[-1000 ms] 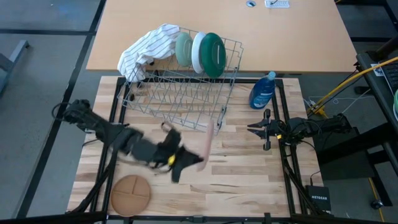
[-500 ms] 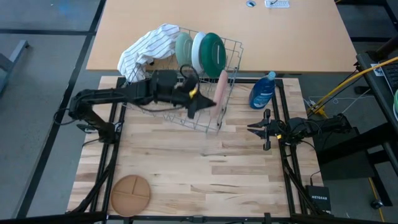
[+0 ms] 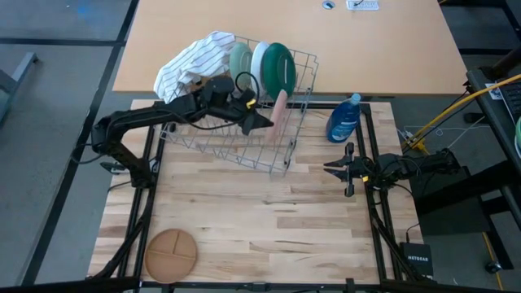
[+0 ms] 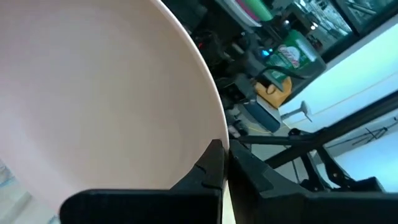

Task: Sort dishes
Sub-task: Put the light pink plate into the dish rack

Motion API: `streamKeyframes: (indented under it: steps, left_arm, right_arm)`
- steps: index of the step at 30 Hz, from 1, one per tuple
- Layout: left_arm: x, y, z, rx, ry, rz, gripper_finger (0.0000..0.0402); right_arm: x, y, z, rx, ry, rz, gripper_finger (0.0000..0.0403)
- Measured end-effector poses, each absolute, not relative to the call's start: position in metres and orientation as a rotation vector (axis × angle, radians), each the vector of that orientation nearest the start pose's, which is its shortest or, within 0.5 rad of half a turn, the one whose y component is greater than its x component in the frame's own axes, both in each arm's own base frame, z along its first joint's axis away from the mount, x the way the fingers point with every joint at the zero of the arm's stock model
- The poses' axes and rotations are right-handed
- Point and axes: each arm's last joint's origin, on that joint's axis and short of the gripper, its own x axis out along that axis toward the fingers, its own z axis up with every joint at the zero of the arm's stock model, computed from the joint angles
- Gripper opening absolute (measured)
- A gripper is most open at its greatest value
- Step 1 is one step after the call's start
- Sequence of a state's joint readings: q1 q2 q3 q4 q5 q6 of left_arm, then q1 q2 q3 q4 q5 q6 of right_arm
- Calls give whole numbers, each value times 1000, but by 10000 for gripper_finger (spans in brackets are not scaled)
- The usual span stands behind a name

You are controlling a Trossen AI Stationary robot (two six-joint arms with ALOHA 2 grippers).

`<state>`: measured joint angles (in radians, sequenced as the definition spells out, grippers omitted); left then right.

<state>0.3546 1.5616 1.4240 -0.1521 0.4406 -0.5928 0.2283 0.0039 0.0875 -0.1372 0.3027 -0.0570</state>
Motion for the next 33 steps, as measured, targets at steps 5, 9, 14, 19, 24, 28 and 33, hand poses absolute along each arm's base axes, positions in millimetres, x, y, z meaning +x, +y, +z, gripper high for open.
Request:
streamKeyframes:
  steps: [5,9,14,19,24,28,33]
  left_arm:
    - [340,121,347,-714,272,-16,0]
    - [339,124,332,-742,239,-49,0]
    - [335,129,316,-780,205,-52,0]
    - [332,131,302,-805,228,-29,0]
    - [328,134,291,-836,242,9,0]
    - [324,138,278,-875,279,119,2]
    - [320,143,271,-933,317,241,12]
  right_arm:
    - [90,12,180,-71,54,-73,72]
    - [90,12,180,-71,54,-73,72]
    - [90,12,180,-71,54,-73,72]
    - [90,12,180,-71,54,-73,72]
    - [90,12,180,-71,53,-73,72]
    - [90,12,180,-71,54,-73,72]
    - [90,12,180,-71,55,-72,72]
